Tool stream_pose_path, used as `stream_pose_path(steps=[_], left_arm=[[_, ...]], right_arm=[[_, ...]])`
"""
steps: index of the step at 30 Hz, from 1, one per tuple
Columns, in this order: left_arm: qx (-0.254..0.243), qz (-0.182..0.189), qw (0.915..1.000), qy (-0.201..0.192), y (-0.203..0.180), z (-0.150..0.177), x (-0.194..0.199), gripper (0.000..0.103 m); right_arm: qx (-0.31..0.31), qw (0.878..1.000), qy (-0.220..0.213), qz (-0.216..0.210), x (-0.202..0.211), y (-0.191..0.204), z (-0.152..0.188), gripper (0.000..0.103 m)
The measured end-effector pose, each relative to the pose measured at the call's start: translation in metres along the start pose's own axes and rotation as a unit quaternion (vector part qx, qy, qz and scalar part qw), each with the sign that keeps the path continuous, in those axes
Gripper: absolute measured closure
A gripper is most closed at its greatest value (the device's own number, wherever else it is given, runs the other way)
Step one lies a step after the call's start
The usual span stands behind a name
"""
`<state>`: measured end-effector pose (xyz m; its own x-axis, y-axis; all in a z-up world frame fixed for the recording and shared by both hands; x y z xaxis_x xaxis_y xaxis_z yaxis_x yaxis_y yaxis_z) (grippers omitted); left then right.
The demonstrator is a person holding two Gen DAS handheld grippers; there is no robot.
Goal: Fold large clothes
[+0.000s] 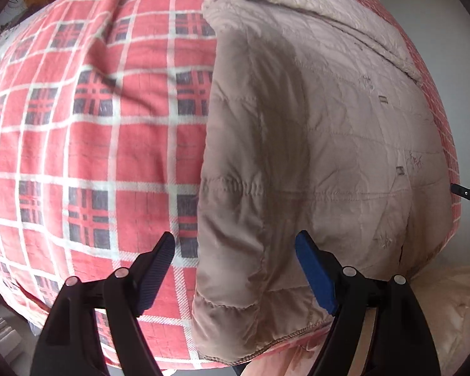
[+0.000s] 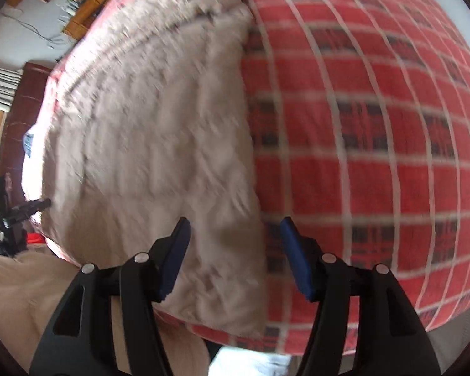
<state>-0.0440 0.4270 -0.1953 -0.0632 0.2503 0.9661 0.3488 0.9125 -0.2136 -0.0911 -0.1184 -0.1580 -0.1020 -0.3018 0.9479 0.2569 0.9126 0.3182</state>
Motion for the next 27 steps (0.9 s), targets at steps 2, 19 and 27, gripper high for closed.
stream_pose_path(steps=[2,19,27], left_arm=[[-0.003,-0.001,1.0,0.004,-0.002,0.003,-0.001,0.022],[-0.005,0.054,0.9985,-0.012,-0.031,-0.004,0.025,0.093],[0.012,0.126,0.9857,-0.111,-0.031,-0.056,0.087,0.094]], right_arm=[[-0.002,1.0,0.012,-0.002,-0.007,-0.004,0.008,0.043],[0.038,0.994,0.03,-0.095,0.004,0.034,0.016,0.095],[0.032,0.976,-0.045,-0.209,0.068,0.067,-0.024,0.096]])
Point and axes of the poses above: each gripper's, at about its wrist camera, not at the fingertips, and x roughly against the way its jaws point, y to its left, z to its underside, the point moved 6 cm from there along -x, roughly the way its jaws point, and after that the axes turned 12 degrees about -x, right-handed, at the moved point
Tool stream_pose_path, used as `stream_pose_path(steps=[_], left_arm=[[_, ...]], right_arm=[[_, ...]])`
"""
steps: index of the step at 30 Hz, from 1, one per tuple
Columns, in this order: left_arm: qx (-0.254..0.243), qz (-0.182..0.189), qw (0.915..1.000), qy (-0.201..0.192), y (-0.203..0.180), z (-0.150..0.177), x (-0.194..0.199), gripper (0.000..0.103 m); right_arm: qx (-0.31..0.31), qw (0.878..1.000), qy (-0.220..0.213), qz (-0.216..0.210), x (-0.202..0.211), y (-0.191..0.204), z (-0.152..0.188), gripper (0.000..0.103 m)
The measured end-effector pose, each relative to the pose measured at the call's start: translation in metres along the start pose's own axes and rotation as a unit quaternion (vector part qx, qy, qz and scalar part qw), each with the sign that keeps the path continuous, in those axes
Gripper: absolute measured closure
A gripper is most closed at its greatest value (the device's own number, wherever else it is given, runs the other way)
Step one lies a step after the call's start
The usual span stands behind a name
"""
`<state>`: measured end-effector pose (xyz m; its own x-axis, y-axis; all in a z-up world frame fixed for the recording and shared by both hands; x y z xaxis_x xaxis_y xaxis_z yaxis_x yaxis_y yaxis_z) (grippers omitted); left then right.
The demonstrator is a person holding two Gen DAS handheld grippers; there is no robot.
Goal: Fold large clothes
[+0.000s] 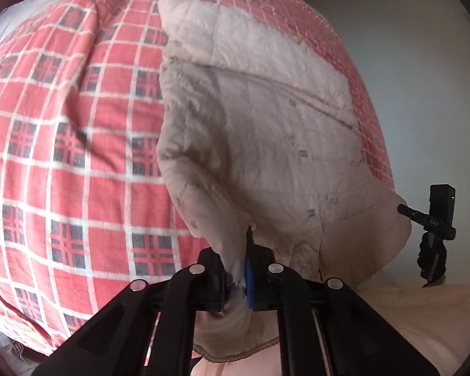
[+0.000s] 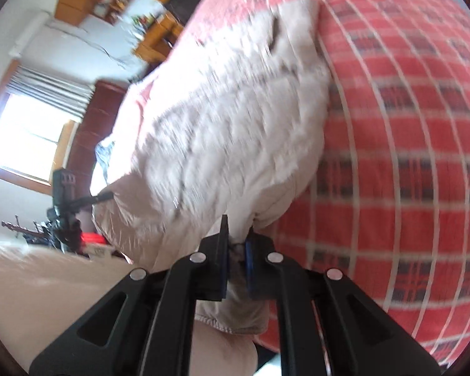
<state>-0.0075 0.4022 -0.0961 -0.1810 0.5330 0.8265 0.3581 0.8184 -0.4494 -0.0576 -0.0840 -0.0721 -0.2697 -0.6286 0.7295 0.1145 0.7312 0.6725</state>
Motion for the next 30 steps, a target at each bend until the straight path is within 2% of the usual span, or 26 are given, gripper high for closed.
stream_pose_path(steps=[2,6,14,23,26,30], left_arm=[[-0.009,-0.002,0.9997,-0.022,-0.001,-0.02,0.005,0.094],[-0.021,-0.009,0.9984,-0.051,0.011,-0.057,0.007,0.094],[0.009,0.001,0.9954,-0.095,0.05,-0.13,-0.008,0.094],[0.017,-0.038,0.9962,-0.077,0.091,-0.184,-0.053,0.094],[0.032,-0.034,0.9969,-0.064,0.102,-0.194,-0.07,0.093],[0.053,-0.008,0.997,-0.056,0.112,-0.204,-0.079,0.09]], right_arm=[[0.001,1.0,-0.02,-0.015,0.006,0.01,-0.019,0.096],[0.014,0.999,-0.042,-0.014,0.012,0.014,-0.055,0.096],[-0.007,0.998,-0.058,-0.032,0.009,-0.001,-0.125,0.096],[-0.073,0.995,-0.053,-0.033,-0.023,-0.035,-0.192,0.095],[-0.096,0.994,-0.045,-0.037,-0.038,-0.046,-0.206,0.095],[-0.112,0.992,-0.038,-0.038,-0.05,-0.051,-0.22,0.088]])
Point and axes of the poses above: each gripper's, at about its wrist camera, not at the fingertips, and x roughly against the way its jaws point, y to its left, z to its underside, the point moved 6 cm from there along -x, roughly the way its jaws point, and after that the axes turned 12 degrees about -x, right-handed, at the moved point
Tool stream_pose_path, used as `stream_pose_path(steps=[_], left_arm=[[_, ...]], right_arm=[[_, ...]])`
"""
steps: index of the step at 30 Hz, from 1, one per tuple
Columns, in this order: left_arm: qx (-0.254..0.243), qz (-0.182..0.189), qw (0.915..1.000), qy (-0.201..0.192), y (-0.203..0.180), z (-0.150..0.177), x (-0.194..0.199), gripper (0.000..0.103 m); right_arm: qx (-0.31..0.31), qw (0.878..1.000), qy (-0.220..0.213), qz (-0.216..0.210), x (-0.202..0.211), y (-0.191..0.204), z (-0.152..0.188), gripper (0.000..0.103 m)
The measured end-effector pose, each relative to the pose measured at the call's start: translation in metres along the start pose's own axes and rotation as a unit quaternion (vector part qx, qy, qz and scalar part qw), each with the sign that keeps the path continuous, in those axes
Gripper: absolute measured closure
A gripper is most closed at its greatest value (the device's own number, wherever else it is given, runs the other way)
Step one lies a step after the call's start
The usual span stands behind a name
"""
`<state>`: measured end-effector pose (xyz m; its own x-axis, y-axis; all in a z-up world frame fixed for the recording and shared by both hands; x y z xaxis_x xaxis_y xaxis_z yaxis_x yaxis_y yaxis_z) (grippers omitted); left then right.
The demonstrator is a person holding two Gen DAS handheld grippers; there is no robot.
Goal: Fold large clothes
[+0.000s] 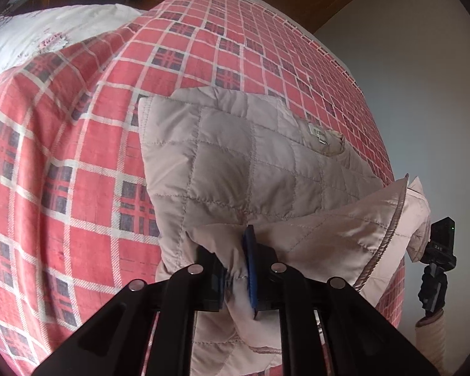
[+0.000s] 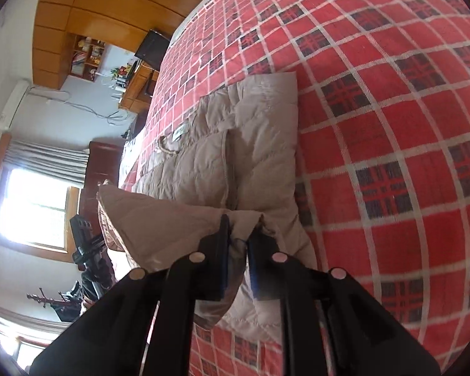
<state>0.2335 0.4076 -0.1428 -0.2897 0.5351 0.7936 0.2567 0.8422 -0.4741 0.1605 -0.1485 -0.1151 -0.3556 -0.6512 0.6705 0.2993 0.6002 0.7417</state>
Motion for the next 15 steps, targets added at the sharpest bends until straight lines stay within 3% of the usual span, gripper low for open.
stream_pose_path(steps=[3,5,8,9,10,12,15], left_arm=[[0.037,0.05,0.998,-0.004,0.007,-0.006,0.004,0.08],[0.076,0.104,0.9916,-0.016,0.014,-0.01,0.013,0.072],[0.115,0.159,0.9799,-0.037,0.023,-0.012,0.03,0.067],[0.118,0.158,0.9794,-0.043,0.027,-0.012,0.035,0.065],[0.114,0.141,0.9821,-0.052,0.031,-0.012,0.042,0.063],[0.107,0.108,0.9861,-0.067,0.039,-0.012,0.053,0.05],[0.095,0.07,0.9899,-0.078,0.044,-0.013,0.061,0.049]], right_arm=[[-0.005,1.0,0.004,-0.009,0.0,0.001,-0.007,0.074],[-0.013,1.0,0.006,-0.023,0.003,0.002,-0.011,0.063],[-0.027,0.999,0.0,-0.043,0.011,0.002,-0.015,0.037],[-0.022,0.999,-0.017,-0.037,0.017,0.001,-0.017,0.024],[-0.015,0.999,-0.034,-0.028,0.023,0.001,-0.019,0.019],[-0.004,0.999,-0.044,-0.019,0.029,0.001,-0.02,0.019],[0.012,0.999,-0.045,0.0,0.027,0.002,-0.019,0.019]])
Point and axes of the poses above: each gripper's, at about its wrist camera, not at the fingertips, and x roughly against the way its jaws point, y to its left, z to its underside, the point moved 6 cm from there along -x, roughly the way its jaws point, and after that the axes turned 12 degrees about -x, right-handed, at the moved point
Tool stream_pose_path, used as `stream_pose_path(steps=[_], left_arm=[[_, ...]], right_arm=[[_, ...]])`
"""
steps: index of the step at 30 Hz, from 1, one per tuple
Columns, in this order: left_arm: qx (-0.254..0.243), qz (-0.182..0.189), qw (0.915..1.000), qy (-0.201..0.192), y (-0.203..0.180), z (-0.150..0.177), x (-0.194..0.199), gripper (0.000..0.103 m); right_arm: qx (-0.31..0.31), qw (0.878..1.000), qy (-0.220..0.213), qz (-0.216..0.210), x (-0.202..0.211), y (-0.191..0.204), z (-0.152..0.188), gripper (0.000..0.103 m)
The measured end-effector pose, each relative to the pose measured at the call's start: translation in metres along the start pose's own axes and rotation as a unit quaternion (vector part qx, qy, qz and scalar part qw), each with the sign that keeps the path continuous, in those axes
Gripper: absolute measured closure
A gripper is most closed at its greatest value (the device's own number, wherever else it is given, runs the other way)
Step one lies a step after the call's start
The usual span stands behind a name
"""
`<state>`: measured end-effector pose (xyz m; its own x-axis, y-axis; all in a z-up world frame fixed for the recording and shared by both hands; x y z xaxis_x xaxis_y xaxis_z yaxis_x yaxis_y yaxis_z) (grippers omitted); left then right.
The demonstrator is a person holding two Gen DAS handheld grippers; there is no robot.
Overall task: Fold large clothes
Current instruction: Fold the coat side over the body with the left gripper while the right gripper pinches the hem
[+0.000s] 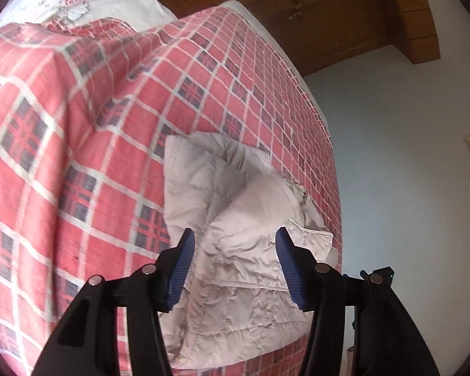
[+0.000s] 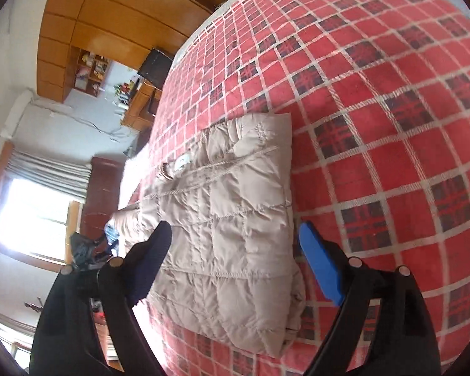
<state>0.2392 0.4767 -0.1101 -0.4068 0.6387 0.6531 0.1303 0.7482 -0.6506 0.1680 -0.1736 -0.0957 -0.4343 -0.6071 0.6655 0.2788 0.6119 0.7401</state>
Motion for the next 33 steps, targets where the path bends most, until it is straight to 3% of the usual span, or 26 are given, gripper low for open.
stream_pose_path(steps=[5,11,12,13,14,15,18,21,28,33], left_arm=[[-0.072,-0.07,0.9944,0.034,-0.013,0.002,-0.025,0.04],[-0.131,-0.136,0.9803,0.06,-0.023,-0.006,-0.071,0.038],[-0.134,-0.146,0.9783,0.06,-0.024,-0.008,-0.077,0.038],[-0.141,-0.158,0.9757,0.056,-0.026,-0.01,-0.08,0.04],[-0.148,-0.164,0.9739,0.049,-0.029,-0.012,-0.08,0.045],[-0.155,-0.166,0.9729,0.041,-0.033,-0.014,-0.081,0.06],[-0.174,-0.156,0.9722,0.012,-0.048,-0.015,-0.069,0.083],[-0.196,-0.149,0.9689,-0.023,-0.063,-0.015,-0.046,0.092],[-0.206,-0.13,0.9643,-0.104,-0.091,-0.042,-0.01,0.093],[-0.186,-0.133,0.9664,-0.117,-0.088,-0.076,-0.02,0.093]], right_arm=[[0.01,0.999,0.014,0.043,-0.029,-0.005,-0.001,0.018],[0.01,0.997,0.029,0.064,-0.062,-0.001,-0.003,0.018],[0.015,0.997,0.03,0.072,-0.067,0.0,-0.003,0.022],[0.019,0.996,0.03,0.077,-0.07,0.001,-0.003,0.035],[0.023,0.996,0.03,0.08,-0.071,0.002,-0.001,0.042],[0.026,0.996,0.026,0.086,-0.072,0.002,-0.001,0.054],[0.037,0.997,0.014,0.066,-0.063,0.009,0.002,0.091],[0.054,0.998,-0.009,0.04,-0.042,0.021,0.004,0.094],[0.087,0.995,-0.057,-0.002,-0.005,0.059,-0.008,0.094],[0.066,0.995,-0.07,-0.017,-0.012,0.071,-0.042,0.094]])
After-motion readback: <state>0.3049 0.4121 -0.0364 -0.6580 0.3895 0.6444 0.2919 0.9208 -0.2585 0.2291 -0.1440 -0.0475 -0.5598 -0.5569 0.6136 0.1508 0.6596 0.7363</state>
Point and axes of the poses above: each gripper's, at about its wrist camera, not at the fingertips, and x roughly against the way its jaws point, y to its left, z to its underside, the point moved 6 cm from there along -x, roughly the way its jaws point, and after that the axes turned 12 degrees about -x, right-handed, at the moved point
